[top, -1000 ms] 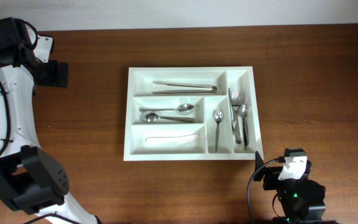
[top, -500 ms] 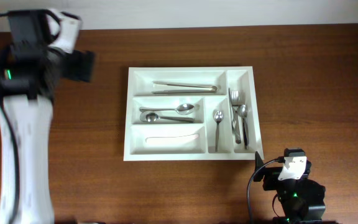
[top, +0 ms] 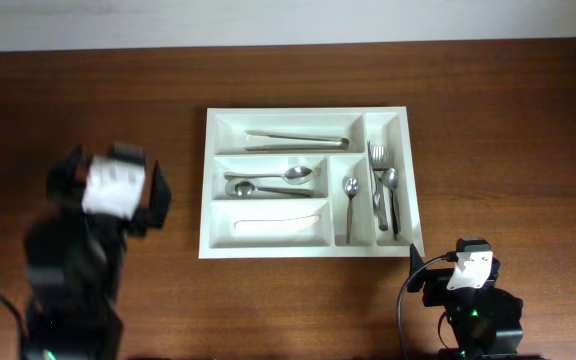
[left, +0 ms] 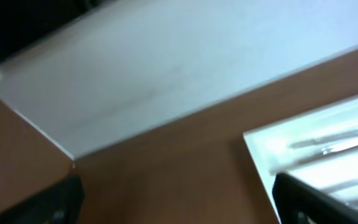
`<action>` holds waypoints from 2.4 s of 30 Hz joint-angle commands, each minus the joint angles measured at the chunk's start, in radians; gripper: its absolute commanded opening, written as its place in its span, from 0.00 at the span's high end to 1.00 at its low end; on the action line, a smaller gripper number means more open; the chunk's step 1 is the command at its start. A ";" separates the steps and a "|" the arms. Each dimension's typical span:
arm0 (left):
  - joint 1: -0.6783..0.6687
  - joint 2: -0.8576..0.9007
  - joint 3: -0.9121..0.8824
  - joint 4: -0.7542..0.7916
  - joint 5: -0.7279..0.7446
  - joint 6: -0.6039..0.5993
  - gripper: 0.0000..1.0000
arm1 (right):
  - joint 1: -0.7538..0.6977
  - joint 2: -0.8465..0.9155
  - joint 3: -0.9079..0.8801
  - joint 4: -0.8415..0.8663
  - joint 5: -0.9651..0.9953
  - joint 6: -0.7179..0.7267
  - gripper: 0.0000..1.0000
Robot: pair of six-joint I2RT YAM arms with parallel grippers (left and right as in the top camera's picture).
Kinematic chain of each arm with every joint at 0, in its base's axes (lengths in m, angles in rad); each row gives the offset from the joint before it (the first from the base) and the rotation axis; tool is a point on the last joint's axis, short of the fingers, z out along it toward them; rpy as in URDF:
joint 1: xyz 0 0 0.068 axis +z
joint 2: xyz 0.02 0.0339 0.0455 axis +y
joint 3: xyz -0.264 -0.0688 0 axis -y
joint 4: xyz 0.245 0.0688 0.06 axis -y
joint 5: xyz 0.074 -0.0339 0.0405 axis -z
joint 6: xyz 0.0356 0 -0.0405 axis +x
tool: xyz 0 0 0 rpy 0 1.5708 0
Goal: Pack container
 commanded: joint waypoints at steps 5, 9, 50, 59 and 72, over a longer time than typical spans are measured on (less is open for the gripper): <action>0.003 -0.360 -0.444 0.101 0.048 0.008 0.01 | -0.004 -0.010 -0.005 0.003 -0.005 -0.003 0.01; 0.004 -0.476 -0.568 0.101 0.062 0.009 0.01 | -0.004 -0.010 -0.005 0.003 -0.006 -0.003 0.01; 0.004 -0.687 -0.794 0.114 0.064 0.009 0.01 | -0.004 -0.010 -0.005 0.003 -0.005 -0.003 0.01; 0.004 -0.687 -0.794 0.114 0.065 0.009 0.01 | -0.004 -0.010 -0.005 0.003 -0.005 -0.003 0.01; 0.004 -0.687 -0.794 0.114 0.064 0.009 0.01 | -0.004 -0.010 -0.005 0.003 -0.005 -0.003 0.01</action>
